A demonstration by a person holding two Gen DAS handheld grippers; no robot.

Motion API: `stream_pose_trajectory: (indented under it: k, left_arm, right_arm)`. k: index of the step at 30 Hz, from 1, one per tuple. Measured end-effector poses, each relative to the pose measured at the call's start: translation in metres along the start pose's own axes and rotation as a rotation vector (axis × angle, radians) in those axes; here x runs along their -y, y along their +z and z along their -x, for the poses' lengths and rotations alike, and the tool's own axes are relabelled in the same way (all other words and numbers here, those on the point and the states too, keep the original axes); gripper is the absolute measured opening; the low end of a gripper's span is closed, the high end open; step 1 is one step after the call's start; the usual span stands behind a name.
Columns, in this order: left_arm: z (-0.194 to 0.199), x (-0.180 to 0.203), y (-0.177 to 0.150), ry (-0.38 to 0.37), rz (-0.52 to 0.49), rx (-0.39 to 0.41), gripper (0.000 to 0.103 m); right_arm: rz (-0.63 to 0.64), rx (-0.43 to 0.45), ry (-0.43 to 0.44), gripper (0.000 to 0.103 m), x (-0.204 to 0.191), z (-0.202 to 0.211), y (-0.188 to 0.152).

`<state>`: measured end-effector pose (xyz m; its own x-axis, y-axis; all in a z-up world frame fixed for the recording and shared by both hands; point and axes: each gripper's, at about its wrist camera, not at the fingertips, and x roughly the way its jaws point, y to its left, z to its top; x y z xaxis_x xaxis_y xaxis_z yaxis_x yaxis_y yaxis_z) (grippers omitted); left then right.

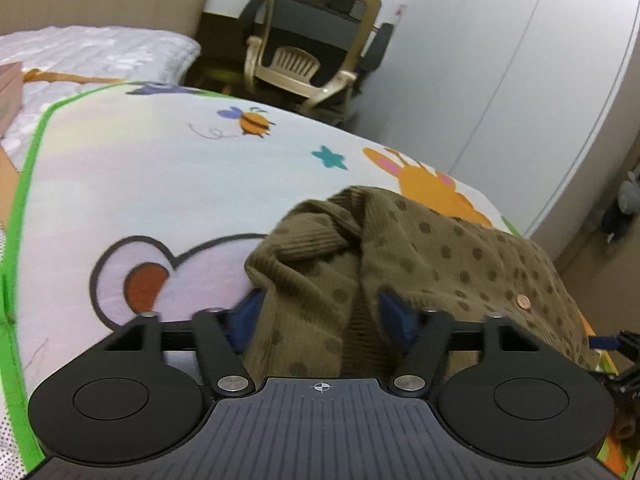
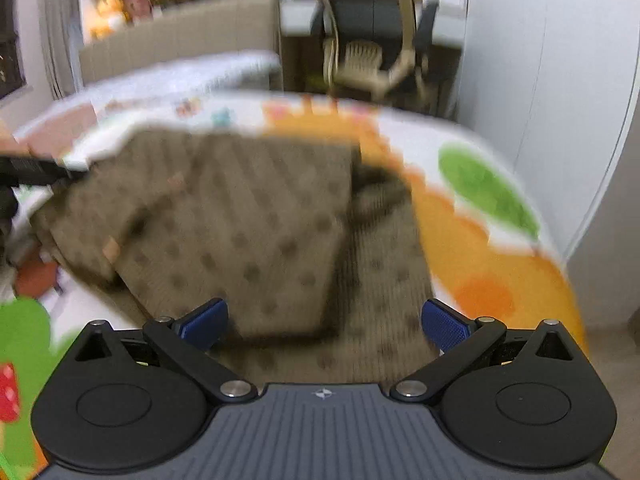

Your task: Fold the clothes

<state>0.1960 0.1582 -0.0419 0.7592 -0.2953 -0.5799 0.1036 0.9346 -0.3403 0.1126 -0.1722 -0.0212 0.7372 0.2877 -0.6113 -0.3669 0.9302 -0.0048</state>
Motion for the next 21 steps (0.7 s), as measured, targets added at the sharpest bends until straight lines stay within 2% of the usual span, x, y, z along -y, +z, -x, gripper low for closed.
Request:
stream_pose_trajectory:
  k: [1, 2, 3, 4, 7, 9, 12, 14, 16, 19, 21]
  left_arm:
    - [0.001, 0.001, -0.001, -0.003, -0.008, -0.003, 0.048]
    - [0.004, 0.001, -0.001, -0.012, -0.003, -0.007, 0.033]
    - [0.006, 0.001, -0.001, -0.023, 0.005, -0.013, 0.026]
    - [0.009, 0.002, 0.0, -0.042, 0.02, -0.011, 0.026]
    - [0.018, 0.005, 0.003, -0.122, 0.076, -0.006, 0.026]
    - [0.023, 0.009, 0.006, -0.174, 0.109, -0.005, 0.026]
    - [0.018, 0.01, 0.01, -0.202, 0.162, -0.027, 0.026]
    - [0.013, 0.006, 0.012, -0.22, 0.209, -0.048, 0.026]
    - [0.009, 0.0, 0.015, -0.247, 0.244, -0.063, 0.03]
    - [0.002, -0.01, 0.016, -0.293, 0.292, -0.079, 0.037]
    - [-0.003, -0.017, 0.013, -0.33, 0.336, -0.092, 0.043]
  right_arm:
    - [0.028, 0.052, 0.004, 0.103, -0.01, 0.009, 0.005]
    - [0.056, 0.103, 0.009, 0.103, -0.019, 0.018, 0.011]
    - [0.084, 0.155, 0.013, 0.103, -0.029, 0.027, 0.016]
    - [0.114, 0.192, 0.027, 0.103, -0.041, 0.032, 0.022]
    - [0.222, 0.209, 0.121, 0.103, -0.096, 0.021, 0.035]
    - [0.308, 0.194, 0.186, 0.103, -0.138, 0.004, 0.037]
    - [0.467, 0.175, 0.243, 0.103, -0.201, -0.026, 0.035]
    - [0.532, 0.163, 0.246, 0.103, -0.23, -0.045, 0.036]
    - [0.56, 0.152, 0.226, 0.103, -0.248, -0.061, 0.038]
    - [0.537, 0.137, 0.168, 0.103, -0.26, -0.08, 0.045]
    - [0.475, 0.118, 0.134, 0.103, -0.258, -0.086, 0.051]
